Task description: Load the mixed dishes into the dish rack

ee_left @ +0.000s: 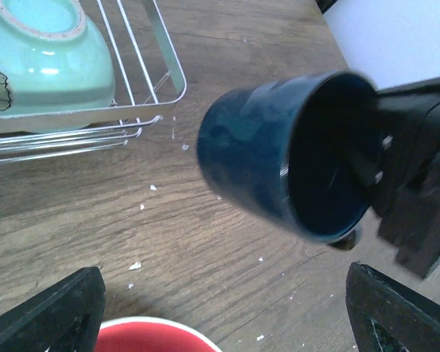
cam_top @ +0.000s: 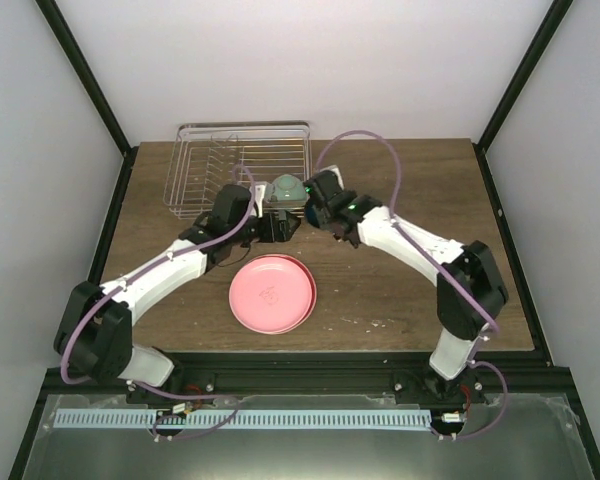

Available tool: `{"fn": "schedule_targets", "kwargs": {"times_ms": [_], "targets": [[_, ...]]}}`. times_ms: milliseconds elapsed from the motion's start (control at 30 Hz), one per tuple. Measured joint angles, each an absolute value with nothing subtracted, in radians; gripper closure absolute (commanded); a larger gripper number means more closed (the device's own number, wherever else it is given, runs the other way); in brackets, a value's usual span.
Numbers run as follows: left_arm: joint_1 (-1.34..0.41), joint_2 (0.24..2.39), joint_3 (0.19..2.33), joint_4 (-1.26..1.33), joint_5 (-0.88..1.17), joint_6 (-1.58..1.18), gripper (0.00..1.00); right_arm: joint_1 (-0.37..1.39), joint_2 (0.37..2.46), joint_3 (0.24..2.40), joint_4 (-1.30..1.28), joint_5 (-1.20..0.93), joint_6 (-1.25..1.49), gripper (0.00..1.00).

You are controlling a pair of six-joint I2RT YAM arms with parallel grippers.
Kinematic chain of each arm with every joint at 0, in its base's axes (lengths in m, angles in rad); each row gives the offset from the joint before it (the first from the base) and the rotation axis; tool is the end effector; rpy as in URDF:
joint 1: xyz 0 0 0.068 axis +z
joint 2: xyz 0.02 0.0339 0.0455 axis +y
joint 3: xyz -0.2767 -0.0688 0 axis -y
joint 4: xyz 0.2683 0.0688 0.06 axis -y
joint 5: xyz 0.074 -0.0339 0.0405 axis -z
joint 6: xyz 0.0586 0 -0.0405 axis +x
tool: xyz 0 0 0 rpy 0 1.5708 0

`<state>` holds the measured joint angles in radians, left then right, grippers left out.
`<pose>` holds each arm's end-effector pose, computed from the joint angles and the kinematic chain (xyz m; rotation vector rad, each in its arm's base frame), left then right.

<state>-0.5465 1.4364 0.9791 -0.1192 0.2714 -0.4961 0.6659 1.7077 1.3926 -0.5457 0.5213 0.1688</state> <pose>0.2990 -0.2003 0.2520 0.2239 2.2503 -0.8764 0.3426 0.2321 0.2669 -0.3434 2.2720 -0.2139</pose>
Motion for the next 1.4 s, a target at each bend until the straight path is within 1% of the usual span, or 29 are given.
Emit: {"fn": "schedule_targets", "kwargs": {"times_ms": [200,533,733,833,1000,1100,1167,1400], "targets": [[-0.55,1.396,0.94,-0.109,0.263,-0.524,0.09,0.767,1.803,1.412,-0.59,0.59,0.228,0.99],[-0.551,1.364,0.9,-0.097,0.246,-0.539,0.09,0.808,1.817,1.446,-0.628,0.639,0.294,0.99],[-0.557,1.378,0.895,-0.092,0.238,-0.546,0.13,0.822,1.815,1.46,-0.628,0.648,0.309,0.99],[-0.561,1.389,0.895,-0.086,0.235,-0.548,0.16,0.83,1.814,1.46,-0.63,0.648,0.314,0.99],[-0.565,1.409,0.895,-0.075,0.225,-0.552,0.24,0.849,1.809,1.46,-0.65,0.648,0.332,0.99],[-0.569,1.422,0.895,-0.063,0.22,-0.559,0.42,0.863,1.8,1.46,-0.655,0.648,0.339,0.99],[-0.573,1.432,0.895,-0.056,0.215,-0.556,0.49,0.872,1.792,1.46,-0.659,0.648,0.344,0.99],[-0.585,1.454,0.895,-0.052,0.202,-0.563,0.58,0.889,1.788,1.468,-0.674,0.645,0.361,0.99]]}}
